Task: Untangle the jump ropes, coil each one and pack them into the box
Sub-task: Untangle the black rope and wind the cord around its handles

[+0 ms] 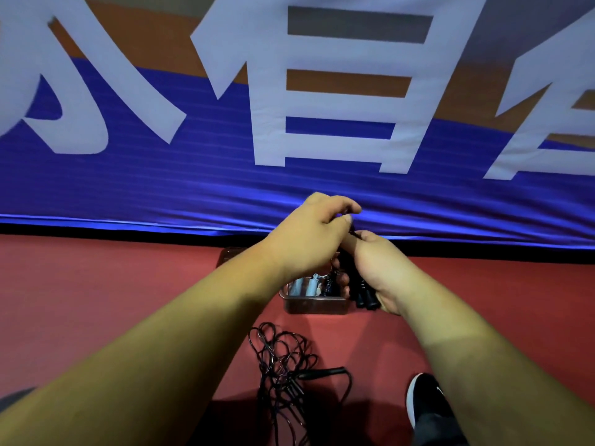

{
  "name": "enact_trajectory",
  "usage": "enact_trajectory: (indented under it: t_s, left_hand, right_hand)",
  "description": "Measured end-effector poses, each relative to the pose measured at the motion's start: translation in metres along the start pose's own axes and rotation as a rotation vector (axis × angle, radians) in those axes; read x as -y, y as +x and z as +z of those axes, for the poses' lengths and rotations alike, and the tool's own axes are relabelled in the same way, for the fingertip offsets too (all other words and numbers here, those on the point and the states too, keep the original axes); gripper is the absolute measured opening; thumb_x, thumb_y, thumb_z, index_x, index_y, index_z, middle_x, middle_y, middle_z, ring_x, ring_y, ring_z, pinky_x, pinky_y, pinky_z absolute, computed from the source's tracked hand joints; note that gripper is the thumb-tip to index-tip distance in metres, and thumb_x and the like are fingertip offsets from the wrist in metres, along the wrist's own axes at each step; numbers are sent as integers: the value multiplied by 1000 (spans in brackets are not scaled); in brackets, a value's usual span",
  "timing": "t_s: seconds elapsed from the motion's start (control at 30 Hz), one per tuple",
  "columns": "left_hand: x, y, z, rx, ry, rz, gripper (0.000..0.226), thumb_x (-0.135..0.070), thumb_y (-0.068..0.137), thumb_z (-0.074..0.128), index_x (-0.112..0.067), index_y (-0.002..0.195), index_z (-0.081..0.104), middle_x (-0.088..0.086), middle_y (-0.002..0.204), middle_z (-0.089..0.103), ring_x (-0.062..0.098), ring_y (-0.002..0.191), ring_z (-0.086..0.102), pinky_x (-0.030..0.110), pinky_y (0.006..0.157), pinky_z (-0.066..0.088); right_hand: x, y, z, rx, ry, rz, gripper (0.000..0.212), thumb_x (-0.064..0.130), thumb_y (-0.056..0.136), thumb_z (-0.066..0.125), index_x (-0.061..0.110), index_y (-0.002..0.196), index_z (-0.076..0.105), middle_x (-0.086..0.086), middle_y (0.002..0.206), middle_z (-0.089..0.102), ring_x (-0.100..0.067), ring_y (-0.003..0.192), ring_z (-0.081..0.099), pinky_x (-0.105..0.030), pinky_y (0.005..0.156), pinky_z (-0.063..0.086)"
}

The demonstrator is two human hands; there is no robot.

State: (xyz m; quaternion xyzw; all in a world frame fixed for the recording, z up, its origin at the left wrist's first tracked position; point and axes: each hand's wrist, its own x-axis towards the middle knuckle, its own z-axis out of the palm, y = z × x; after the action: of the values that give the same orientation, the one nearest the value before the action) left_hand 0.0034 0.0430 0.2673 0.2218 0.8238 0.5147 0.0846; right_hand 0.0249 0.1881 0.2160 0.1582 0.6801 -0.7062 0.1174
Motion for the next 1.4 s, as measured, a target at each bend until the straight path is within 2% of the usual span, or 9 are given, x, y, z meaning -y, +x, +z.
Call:
enact_trajectory:
  t_s: [0.1,0.27,0.37,0.57,0.7,0.9,1.03,1.2,1.4]
  left_hand:
    - [1,-1,-3,-74,10,-7,42,-5,100,43,-30,110,75,1,117,58,19,90,68,13,74,53]
    - [6,-2,-14,-60,-227,-135,42,2,91,48,-22,94,81,-1,98,79,15,94,74,34,95,59]
    - [3,-5,-21,-34,-305,-156,31,1,93,56,-16,97,81,2,94,79,13,86,73,28,84,59]
    - [1,-14,-22,156,-637,-254,23,-4,94,74,7,112,65,46,97,60,60,83,69,57,73,61]
    - [22,-1,-22,-143,-549,-282,34,-4,85,83,0,113,65,16,94,72,28,85,76,41,87,63]
    - [28,3,0,-355,-923,-449,10,6,89,74,-2,93,70,11,83,73,18,75,74,22,73,61]
    - [18,3,4,-351,-819,-470,8,-3,96,70,-2,99,77,10,82,74,16,63,65,23,62,60]
    - [16,9,3,-292,-702,-433,16,-15,96,70,-9,82,75,-1,65,67,10,60,64,30,79,61]
    - [23,7,-2,-302,-638,-398,8,-5,95,73,-4,103,73,10,92,74,15,75,71,23,72,59]
  right_hand:
    - [3,1,1,-26,68,15,24,39,105,62,16,112,57,-12,82,55,-19,49,48,-30,50,45]
    - [10,-5,4,35,225,61,30,42,93,54,19,110,60,-5,76,53,-19,51,43,-30,54,40]
    - [14,-8,1,92,280,56,45,59,94,48,20,111,62,-6,75,50,-21,52,42,-30,55,40]
    - [15,-8,7,-60,280,9,51,68,100,54,19,99,65,-5,71,55,-21,48,42,-32,51,39]
    - [21,-10,10,-89,222,-107,31,50,106,50,20,107,58,-8,74,54,-22,47,42,-33,51,39]
    - [20,-16,20,-81,16,-283,19,37,107,48,34,93,61,-9,77,59,-24,51,47,-36,53,41]
    - [15,-14,24,-133,-113,-302,19,42,108,47,39,95,59,-6,76,63,-24,54,54,-39,56,46]
    - [12,-9,19,-208,-302,-344,18,49,108,42,38,109,57,-8,83,72,-23,58,63,-42,67,53]
    - [10,-7,14,-179,-318,-323,22,61,92,41,50,102,58,-2,93,71,-23,69,69,-49,81,56]
